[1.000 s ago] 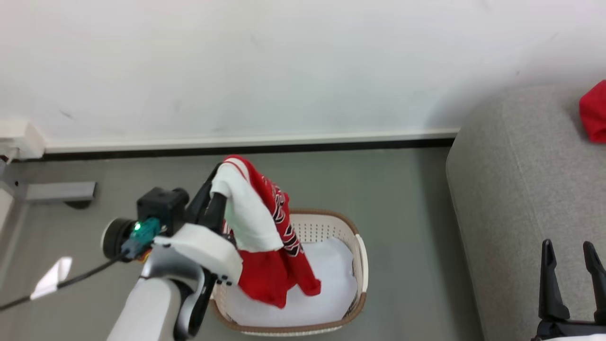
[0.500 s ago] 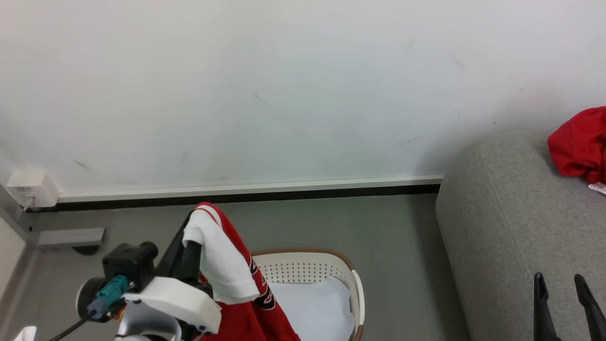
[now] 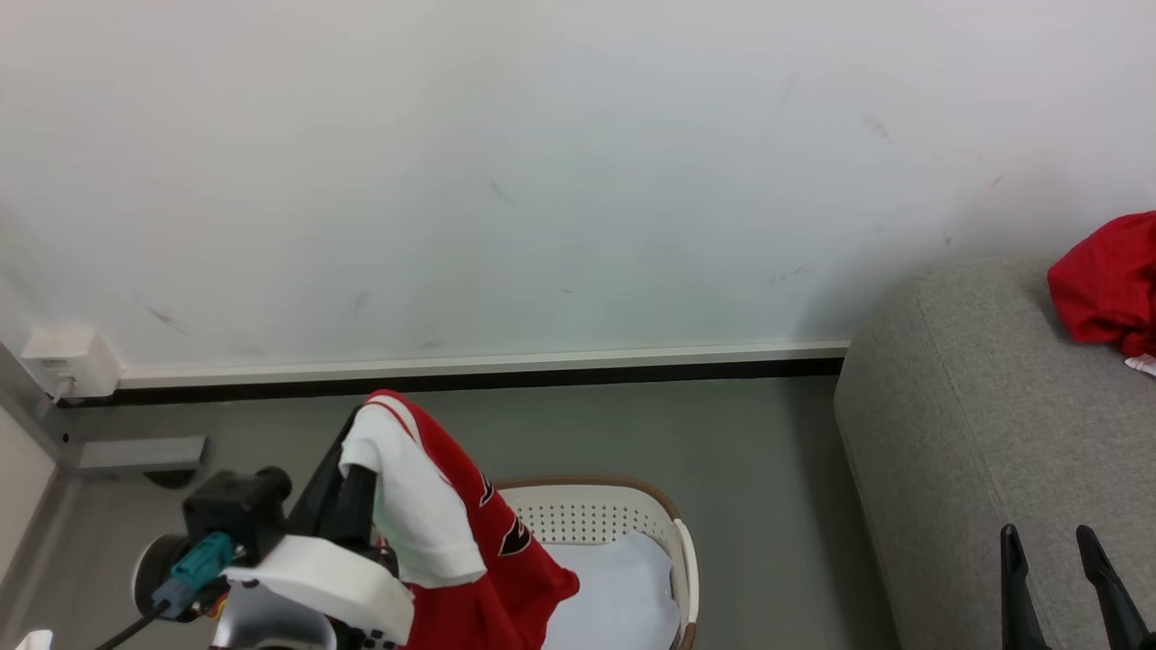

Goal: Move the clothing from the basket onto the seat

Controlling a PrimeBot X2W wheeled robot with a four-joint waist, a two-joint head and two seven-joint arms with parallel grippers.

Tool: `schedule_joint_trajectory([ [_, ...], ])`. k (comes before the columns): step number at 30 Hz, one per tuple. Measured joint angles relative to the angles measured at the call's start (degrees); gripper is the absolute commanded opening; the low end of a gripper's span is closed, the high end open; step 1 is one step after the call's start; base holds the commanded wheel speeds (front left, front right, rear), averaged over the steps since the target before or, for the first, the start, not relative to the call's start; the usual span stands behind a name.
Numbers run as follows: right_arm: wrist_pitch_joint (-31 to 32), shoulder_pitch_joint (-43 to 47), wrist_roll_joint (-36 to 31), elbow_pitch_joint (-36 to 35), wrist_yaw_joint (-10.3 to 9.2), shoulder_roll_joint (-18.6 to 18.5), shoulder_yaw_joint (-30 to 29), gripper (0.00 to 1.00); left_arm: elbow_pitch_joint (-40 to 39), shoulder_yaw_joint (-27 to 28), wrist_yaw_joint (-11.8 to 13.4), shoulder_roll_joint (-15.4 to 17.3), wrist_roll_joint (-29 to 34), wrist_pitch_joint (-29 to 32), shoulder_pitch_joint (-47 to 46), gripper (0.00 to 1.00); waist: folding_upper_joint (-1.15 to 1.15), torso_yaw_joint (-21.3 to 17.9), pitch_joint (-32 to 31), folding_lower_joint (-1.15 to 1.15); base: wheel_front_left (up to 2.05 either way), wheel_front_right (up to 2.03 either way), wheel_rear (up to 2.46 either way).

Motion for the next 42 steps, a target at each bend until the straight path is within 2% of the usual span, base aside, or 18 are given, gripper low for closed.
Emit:
schedule_joint_trajectory([
  [6,0.00,-0.16,-0.57,-0.14,0.00,-0.05,1.29,1.00,-0.52,-0.44,-0.01,0.14,-0.07,0.42,-0.01,0.00,0.00,-0.12,0.03,0.00,0.00,0.00,0.00],
  [10,0.00,-1.15,0.44,-1.29,0.00,-1.37,6.06,1.00,-1.54,-1.65,-0.73,0.27,-0.08,0.97,-0.77,0.00,0.00,-0.19,0.19,0.00,0.00,0.00,0.00],
  [18,0.77,-10.06,9.00,-4.74,0.00,-11.50,26.99,1.00,-3.86,-7.31,-4.36,-0.74,-0.14,3.31,-5.19,0.00,0.00,-0.29,0.39,0.00,0.00,0.00,0.00],
  [28,5.78,-23.96,20.96,-8.67,0.00,-22.43,48.44,1.00,-4.74,-14.32,-10.43,-2.98,-3.14,5.67,-9.29,0.00,0.00,0.43,0.37,0.00,0.00,0.00,0.00],
  [36,7.58,-31.95,27.25,-9.50,0.00,-29.66,57.04,1.00,-5.97,-19.79,-13.30,-2.08,-5.55,8.33,-12.21,0.00,0.00,0.69,0.17,0.00,0.00,0.00,0.00],
  [42,8.06,-35.30,32.96,-9.01,0.00,-31.63,61.70,1.00,-8.32,-24.77,-14.24,-1.33,-8.62,9.79,-13.99,0.00,0.00,0.82,0.22,0.01,0.00,0.00,0.00],
])
